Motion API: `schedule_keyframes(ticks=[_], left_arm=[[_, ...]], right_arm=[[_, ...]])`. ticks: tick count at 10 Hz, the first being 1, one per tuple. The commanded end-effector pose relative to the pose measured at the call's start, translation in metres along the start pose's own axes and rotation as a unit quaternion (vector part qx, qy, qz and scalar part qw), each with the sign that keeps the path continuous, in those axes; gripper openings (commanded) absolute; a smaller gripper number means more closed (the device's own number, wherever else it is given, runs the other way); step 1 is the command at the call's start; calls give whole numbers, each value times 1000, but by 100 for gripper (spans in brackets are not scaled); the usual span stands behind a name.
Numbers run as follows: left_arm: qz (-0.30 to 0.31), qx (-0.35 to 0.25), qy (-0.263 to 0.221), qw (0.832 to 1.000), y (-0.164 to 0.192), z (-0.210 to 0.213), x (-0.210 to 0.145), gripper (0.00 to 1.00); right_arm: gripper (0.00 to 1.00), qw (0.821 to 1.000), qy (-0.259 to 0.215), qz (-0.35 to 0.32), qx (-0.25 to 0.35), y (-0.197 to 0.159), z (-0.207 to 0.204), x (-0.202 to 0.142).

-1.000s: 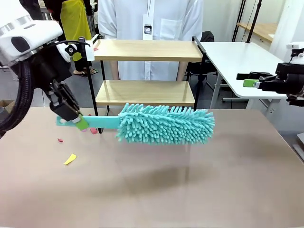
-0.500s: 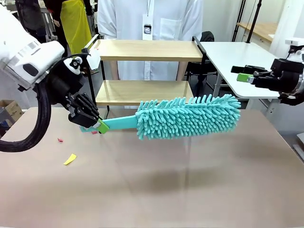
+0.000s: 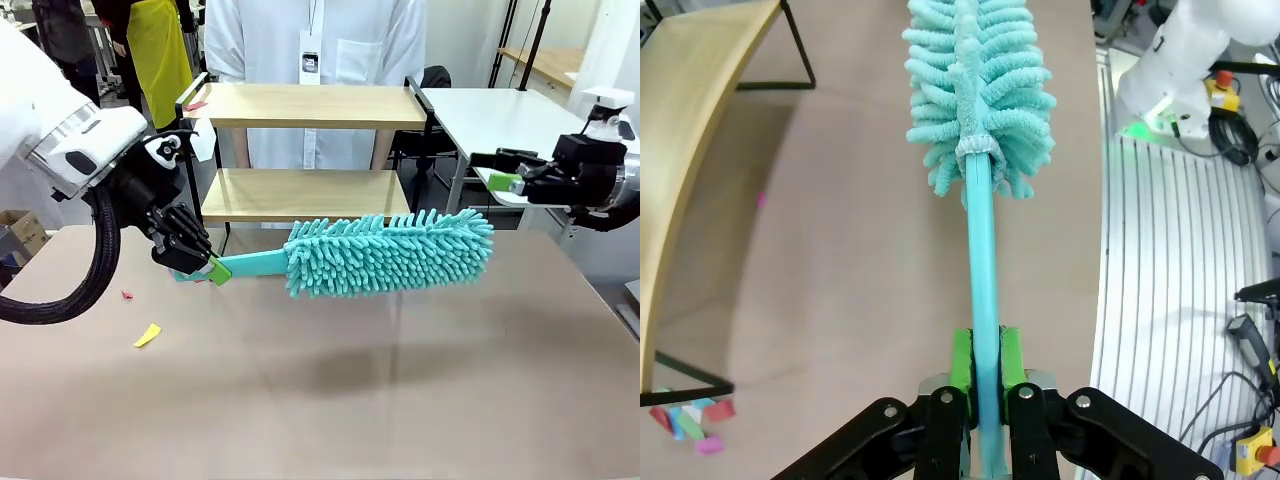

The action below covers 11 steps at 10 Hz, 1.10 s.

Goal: Clean the shelf.
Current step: Hand the Duster back to the human.

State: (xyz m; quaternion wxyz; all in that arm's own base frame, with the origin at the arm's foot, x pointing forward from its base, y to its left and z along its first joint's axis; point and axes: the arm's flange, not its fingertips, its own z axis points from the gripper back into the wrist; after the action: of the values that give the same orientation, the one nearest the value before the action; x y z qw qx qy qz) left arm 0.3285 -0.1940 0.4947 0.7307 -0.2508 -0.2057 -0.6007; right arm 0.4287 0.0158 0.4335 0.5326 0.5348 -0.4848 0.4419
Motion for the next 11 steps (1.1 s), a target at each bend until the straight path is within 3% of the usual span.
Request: schedule_keyframes(ticks=[1,4,7,11], left_arm=[[-3,-5,-8,1000,-3,4,1,13],[-3,-5,-8,1000,-3,4,1,13],[-3,-5,-8,1000,-3,4,1,13],[-3,-5,-8,1000,-3,4,1,13]], right_arm=[[100,998,58,17,-4,18,-3,-11],[100,994,104,-15,7,31,-11,-34],[100,992,120,-40,10,41,-14,-53],[100,995,83,-53,13,36,-39,-62]])
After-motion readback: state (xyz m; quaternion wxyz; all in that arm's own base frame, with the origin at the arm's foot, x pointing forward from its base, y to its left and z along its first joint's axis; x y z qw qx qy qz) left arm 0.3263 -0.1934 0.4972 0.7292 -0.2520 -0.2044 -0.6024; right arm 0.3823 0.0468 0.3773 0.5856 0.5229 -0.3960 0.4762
